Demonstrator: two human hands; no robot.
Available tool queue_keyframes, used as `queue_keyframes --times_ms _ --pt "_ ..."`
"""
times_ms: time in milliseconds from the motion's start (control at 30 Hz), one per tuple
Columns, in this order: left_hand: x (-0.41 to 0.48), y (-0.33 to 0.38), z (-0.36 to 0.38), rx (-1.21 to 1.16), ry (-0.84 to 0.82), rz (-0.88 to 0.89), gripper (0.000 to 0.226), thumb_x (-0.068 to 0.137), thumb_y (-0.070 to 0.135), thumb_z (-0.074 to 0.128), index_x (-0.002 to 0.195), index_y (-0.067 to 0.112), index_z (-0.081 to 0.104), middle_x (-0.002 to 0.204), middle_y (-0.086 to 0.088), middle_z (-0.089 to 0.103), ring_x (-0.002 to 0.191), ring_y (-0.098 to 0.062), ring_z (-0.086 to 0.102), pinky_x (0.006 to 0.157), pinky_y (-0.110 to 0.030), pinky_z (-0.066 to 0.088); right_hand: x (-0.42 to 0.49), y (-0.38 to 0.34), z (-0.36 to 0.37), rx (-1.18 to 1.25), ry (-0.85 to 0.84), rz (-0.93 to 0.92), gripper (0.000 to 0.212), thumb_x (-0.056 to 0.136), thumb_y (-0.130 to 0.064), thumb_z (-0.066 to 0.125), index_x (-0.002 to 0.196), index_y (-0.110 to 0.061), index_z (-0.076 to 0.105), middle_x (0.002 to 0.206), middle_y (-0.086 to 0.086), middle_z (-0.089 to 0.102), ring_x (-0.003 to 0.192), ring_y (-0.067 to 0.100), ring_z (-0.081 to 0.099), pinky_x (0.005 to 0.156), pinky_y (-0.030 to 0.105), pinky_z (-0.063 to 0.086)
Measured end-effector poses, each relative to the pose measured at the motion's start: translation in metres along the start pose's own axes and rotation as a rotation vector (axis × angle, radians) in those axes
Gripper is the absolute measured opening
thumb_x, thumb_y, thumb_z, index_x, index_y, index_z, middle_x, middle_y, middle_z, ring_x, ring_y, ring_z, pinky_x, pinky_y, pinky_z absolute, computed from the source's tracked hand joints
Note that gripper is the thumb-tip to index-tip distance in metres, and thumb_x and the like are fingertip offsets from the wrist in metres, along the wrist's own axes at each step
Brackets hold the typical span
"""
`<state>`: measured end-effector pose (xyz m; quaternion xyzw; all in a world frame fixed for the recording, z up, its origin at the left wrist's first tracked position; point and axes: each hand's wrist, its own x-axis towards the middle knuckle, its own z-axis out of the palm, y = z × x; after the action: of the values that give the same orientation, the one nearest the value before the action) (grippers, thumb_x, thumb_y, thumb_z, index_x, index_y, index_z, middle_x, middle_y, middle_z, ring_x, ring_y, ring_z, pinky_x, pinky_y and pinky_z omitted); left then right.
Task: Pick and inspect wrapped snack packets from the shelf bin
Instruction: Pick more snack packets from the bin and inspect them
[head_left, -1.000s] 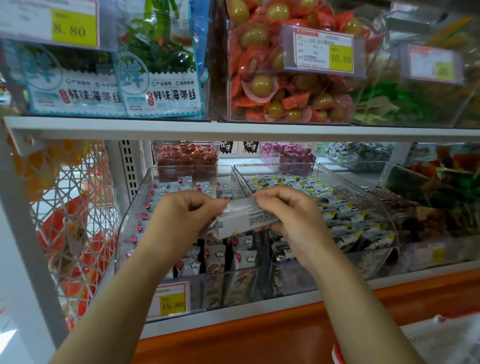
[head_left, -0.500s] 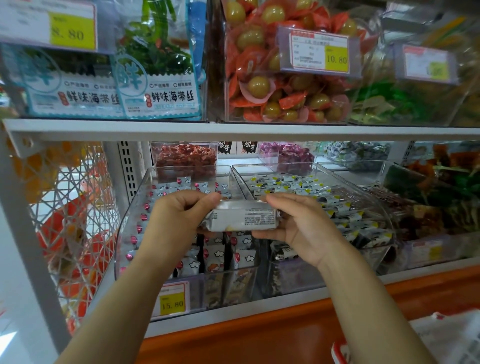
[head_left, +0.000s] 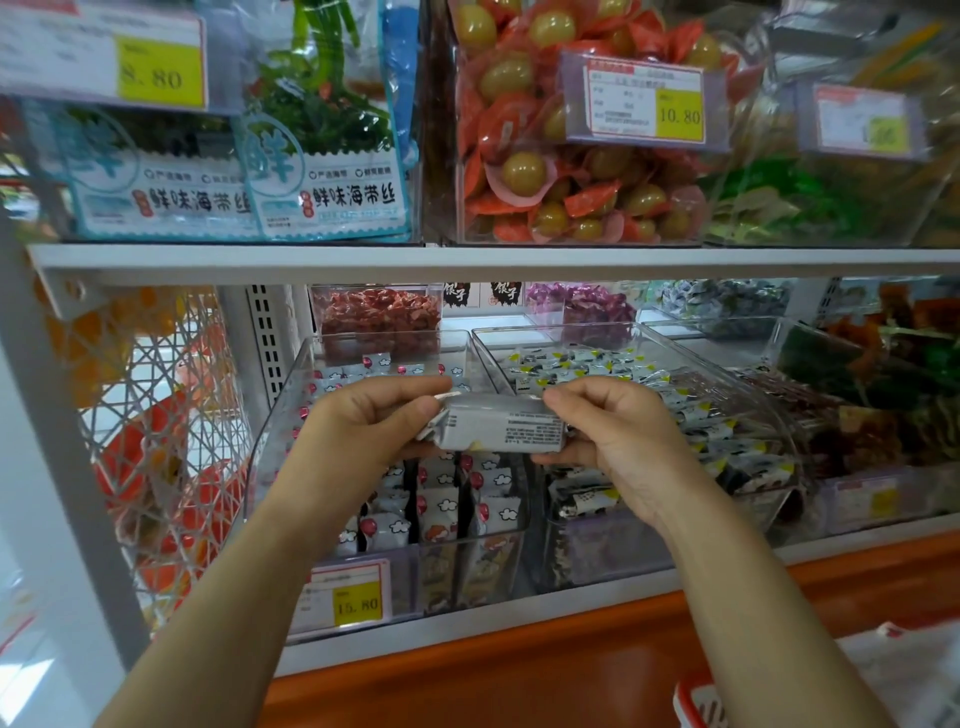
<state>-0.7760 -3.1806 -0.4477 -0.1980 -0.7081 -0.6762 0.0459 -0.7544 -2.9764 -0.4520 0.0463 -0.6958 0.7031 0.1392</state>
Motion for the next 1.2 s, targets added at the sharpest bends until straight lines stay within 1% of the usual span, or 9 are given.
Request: queue_keyframes --times_ms 167,233,333,467,800,867,967,1067,1200 --pt "0.002 -0.003 0.0 -0.12 0.023 -0.051 0.027 0.094 0.011 0.048 0.094 0.025 0.071 0.092 0.003 0.074 0.088 -0.015 0.07 0.071 -0.02 0.056 -0.001 -0.002 0.001 -0.149 -0.02 -0.064 0.016 0.089 -0.01 0.061 0.075 -0.011 0.069 0.069 -0.001 0.071 0.066 0.015 0.069 0.053 0.025 0.057" --pt "0.003 -0.002 0.002 -0.101 -0.008 -0.036 0.02 0.09 0.017 0.054 0.099 0.028 0.069 0.092 0.008 0.074 0.088 -0.01 0.069 0.07 -0.016 0.054 -0.001 -0.005 0.002 -0.166 -0.005 -0.095 0.016 0.089 -0.01 0.061 0.075 -0.01 0.069 0.067 -0.001 0.071 0.061 0.013 0.067 0.05 0.022 0.054" --pt "0.004 -0.002 0.0 -0.005 -0.06 -0.006 0.031 0.082 0.018 0.065 0.108 0.034 0.063 0.102 0.011 0.071 0.09 -0.004 0.067 0.072 -0.009 0.05 0.0 -0.009 0.002 -0.157 -0.015 -0.102 0.017 0.089 -0.008 0.06 0.075 -0.009 0.07 0.065 -0.001 0.071 0.058 0.013 0.067 0.049 0.019 0.053" --pt "0.004 -0.002 -0.003 -0.001 -0.059 0.0 0.033 0.085 0.012 0.062 0.111 0.033 0.061 0.105 0.007 0.071 0.092 -0.004 0.067 0.073 -0.007 0.049 0.001 -0.013 0.0 -0.16 -0.117 -0.054 0.021 0.089 -0.005 0.059 0.072 -0.01 0.07 0.068 0.004 0.072 0.062 0.019 0.069 0.051 0.024 0.056" --pt "0.008 -0.011 -0.003 -0.021 -0.046 -0.025 0.026 0.088 0.014 0.058 0.109 0.028 0.065 0.1 0.006 0.073 0.093 -0.008 0.068 0.083 -0.017 0.051 0.004 -0.008 0.001 -0.104 -0.089 -0.088 0.018 0.088 -0.008 0.06 0.073 -0.009 0.07 0.069 0.005 0.073 0.06 0.019 0.07 0.049 0.023 0.055" --pt "0.011 -0.016 -0.001 -0.018 -0.019 -0.046 0.02 0.092 0.014 0.055 0.105 0.021 0.068 0.094 0.004 0.074 0.091 -0.01 0.069 0.081 -0.018 0.053 0.005 -0.005 0.004 -0.032 -0.064 -0.077 0.018 0.088 -0.016 0.06 0.076 -0.01 0.071 0.073 0.006 0.073 0.066 0.019 0.071 0.053 0.023 0.057" --pt "0.015 -0.019 0.003 -0.07 0.071 -0.077 0.019 0.095 0.014 0.05 0.094 0.015 0.07 0.085 0.004 0.074 0.084 -0.01 0.07 0.072 -0.014 0.053 0.003 -0.001 0.006 0.065 -0.162 -0.059 0.026 0.075 -0.033 0.067 0.098 -0.021 0.071 0.09 -0.007 0.074 0.083 0.016 0.071 0.072 0.028 0.058" --pt "0.018 -0.018 0.009 -0.114 0.16 -0.117 0.022 0.096 0.017 0.048 0.092 0.007 0.068 0.084 -0.005 0.073 0.079 -0.013 0.071 0.066 -0.015 0.055 0.004 0.001 0.013 -0.249 -0.157 -0.166 0.038 0.073 -0.028 0.075 0.105 -0.042 0.061 0.102 -0.009 0.071 0.09 0.011 0.069 0.083 0.024 0.053" --pt "0.023 -0.008 0.015 -0.144 0.119 -0.138 0.028 0.098 0.025 0.042 0.093 0.006 0.063 0.093 -0.007 0.069 0.08 -0.018 0.071 0.064 -0.024 0.058 0.012 -0.001 0.017 -0.153 0.051 -0.203 0.022 0.083 -0.013 0.066 0.088 -0.034 0.065 0.083 -0.009 0.072 0.071 0.009 0.068 0.063 0.023 0.057"
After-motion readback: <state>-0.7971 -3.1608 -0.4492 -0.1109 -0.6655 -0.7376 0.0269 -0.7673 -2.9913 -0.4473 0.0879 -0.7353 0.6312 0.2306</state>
